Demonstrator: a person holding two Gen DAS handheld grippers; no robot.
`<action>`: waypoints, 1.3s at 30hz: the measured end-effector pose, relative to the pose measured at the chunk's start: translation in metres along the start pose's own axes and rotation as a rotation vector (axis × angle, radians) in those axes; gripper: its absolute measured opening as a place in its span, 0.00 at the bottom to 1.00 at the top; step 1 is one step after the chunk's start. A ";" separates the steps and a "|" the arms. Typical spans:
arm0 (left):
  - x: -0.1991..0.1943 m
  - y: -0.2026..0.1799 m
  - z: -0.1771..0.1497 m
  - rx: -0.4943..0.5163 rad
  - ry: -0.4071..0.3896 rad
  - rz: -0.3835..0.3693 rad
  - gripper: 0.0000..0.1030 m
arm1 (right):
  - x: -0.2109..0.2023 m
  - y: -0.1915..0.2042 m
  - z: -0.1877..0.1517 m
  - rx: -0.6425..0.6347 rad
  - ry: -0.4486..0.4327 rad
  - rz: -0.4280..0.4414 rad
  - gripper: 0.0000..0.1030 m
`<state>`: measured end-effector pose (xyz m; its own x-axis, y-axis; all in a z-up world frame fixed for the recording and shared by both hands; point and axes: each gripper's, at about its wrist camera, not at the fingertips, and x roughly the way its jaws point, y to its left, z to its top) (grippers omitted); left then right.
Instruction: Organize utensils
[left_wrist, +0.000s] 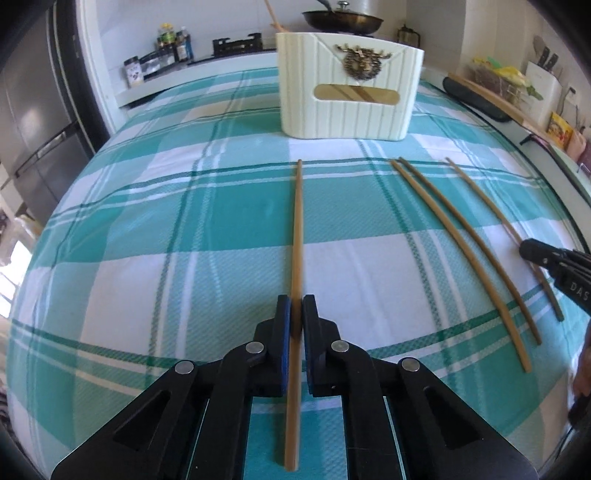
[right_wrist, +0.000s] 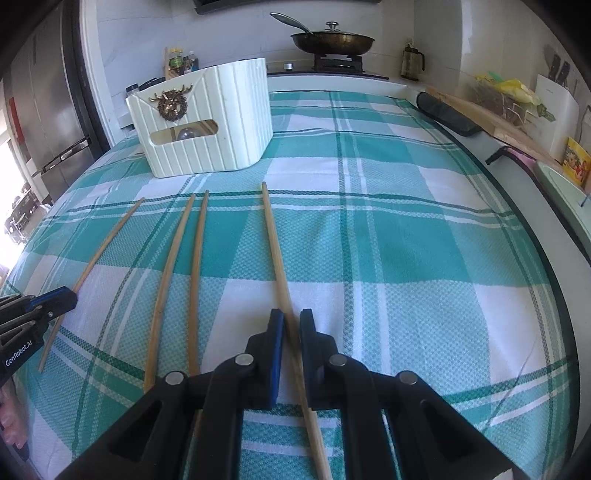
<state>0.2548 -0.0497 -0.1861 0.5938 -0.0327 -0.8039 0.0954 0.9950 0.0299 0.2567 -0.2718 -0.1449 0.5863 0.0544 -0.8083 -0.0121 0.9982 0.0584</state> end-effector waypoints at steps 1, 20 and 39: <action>-0.001 0.008 -0.001 -0.013 0.002 0.012 0.06 | -0.002 -0.003 -0.002 0.018 0.006 -0.007 0.07; 0.012 0.043 0.001 -0.093 -0.013 0.066 0.73 | -0.011 -0.005 -0.017 -0.014 0.006 -0.072 0.50; 0.017 0.052 0.012 -0.055 0.060 -0.006 0.78 | -0.010 -0.007 -0.015 -0.020 0.033 -0.042 0.52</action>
<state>0.2789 0.0001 -0.1910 0.5446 -0.0342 -0.8380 0.0538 0.9985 -0.0058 0.2384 -0.2795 -0.1463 0.5595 0.0133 -0.8287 -0.0050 0.9999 0.0127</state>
